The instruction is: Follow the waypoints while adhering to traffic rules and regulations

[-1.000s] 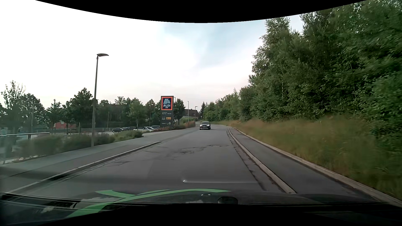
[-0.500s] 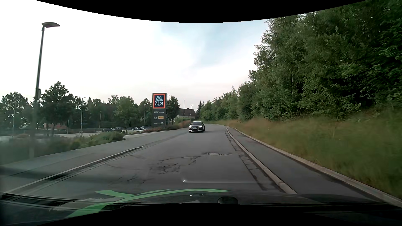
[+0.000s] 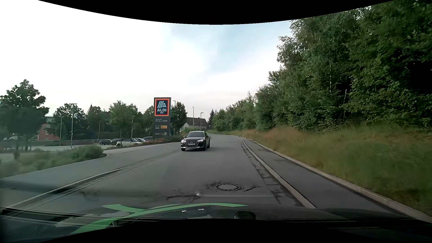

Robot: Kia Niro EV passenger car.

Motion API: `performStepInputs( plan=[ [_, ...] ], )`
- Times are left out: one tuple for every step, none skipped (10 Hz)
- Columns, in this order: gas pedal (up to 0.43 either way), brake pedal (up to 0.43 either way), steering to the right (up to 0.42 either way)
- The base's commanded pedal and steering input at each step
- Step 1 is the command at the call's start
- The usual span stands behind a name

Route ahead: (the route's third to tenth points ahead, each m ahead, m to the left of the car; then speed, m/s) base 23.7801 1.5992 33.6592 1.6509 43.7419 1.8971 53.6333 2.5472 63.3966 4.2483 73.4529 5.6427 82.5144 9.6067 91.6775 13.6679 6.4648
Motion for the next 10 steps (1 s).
performStepInputs(
  plan=[
    [0.11, 0.0, 0.008],
    [0.11, 0.0, 0.009],
    [0.11, 0.0, 0.01],
    [0.11, 0.0, 0.01],
    [0.11, 0.0, 0.01],
    [0.11, 0.0, 0.009],
    [0.11, 0.0, 0.01],
    [0.11, 0.0, 0.01],
    [0.11, 0.0, 0.01],
    [0.11, 0.0, 0.009]
  ],
)
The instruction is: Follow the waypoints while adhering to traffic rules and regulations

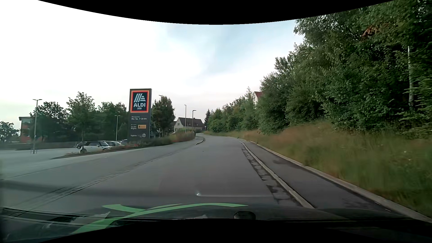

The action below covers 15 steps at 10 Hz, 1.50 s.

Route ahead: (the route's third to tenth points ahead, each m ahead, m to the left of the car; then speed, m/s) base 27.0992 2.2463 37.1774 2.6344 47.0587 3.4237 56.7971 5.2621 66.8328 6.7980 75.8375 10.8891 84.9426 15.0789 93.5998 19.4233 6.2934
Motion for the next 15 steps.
performStepInputs(
  plan=[
    [0.11, 0.0, 0.01],
    [0.11, 0.0, 0.009],
    [0.11, 0.0, 0.01],
    [0.118, 0.0, 0.009],
    [0.13, 0.0, 0.01],
    [0.13, 0.0, 0.009],
    [0.13, 0.0, 0.009],
    [0.13, 0.0, 0.009],
    [0.13, 0.0, 0.009],
    [0.13, 0.0, 0.009],
    [0.13, 0.0, 0.008],
    [0.13, 0.0, 0.008],
    [0.13, 0.0, 0.007],
    [0.13, 0.0, 0.006],
    [0.13, 0.0, 0.005]
  ],
)
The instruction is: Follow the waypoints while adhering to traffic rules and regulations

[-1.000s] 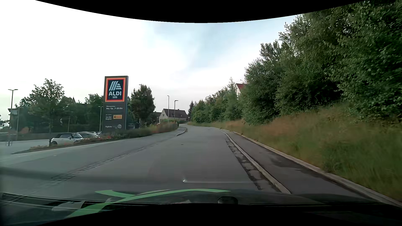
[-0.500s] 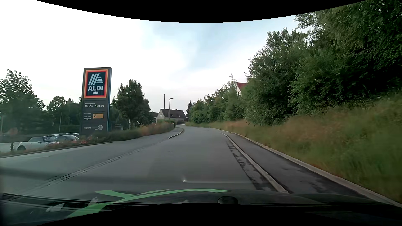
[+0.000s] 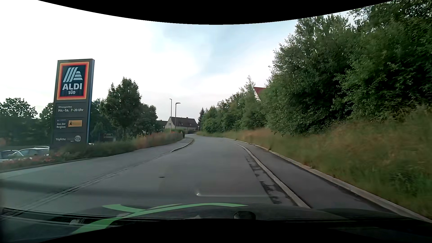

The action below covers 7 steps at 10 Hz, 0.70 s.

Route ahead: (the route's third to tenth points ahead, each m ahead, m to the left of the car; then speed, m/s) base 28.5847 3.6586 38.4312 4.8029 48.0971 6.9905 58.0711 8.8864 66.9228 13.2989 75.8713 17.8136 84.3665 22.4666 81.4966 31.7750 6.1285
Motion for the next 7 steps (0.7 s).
performStepInputs(
  plan=[
    [0.13, 0.0, 0.005],
    [0.13, 0.0, 0.005],
    [0.13, 0.0, 0.005],
    [0.13, 0.0, 0.004],
    [0.13, 0.0, 0.004],
    [0.13, 0.0, 0.004],
    [0.13, 0.0, 0.003]
  ],
)
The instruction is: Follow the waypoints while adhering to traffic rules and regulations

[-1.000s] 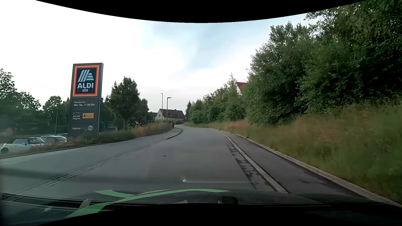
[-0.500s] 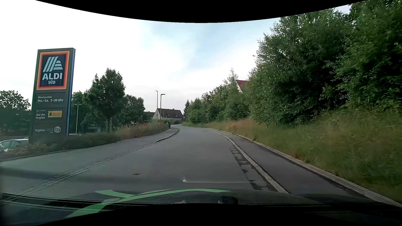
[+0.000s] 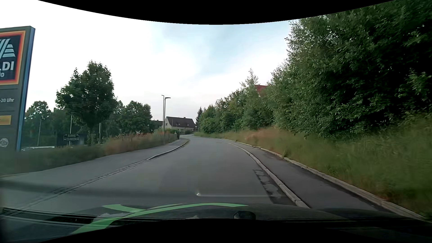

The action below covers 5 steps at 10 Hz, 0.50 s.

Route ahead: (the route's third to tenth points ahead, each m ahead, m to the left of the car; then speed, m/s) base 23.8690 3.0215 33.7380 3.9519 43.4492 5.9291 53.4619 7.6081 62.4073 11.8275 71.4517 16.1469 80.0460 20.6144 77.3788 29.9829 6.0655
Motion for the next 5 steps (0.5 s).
performStepInputs(
  plan=[
    [0.13, 0.0, 0.003],
    [0.13, 0.0, 0.003],
    [0.13, 0.0, 0.003],
    [0.13, 0.0, 0.003],
    [0.13, 0.0, 0.003]
  ],
)
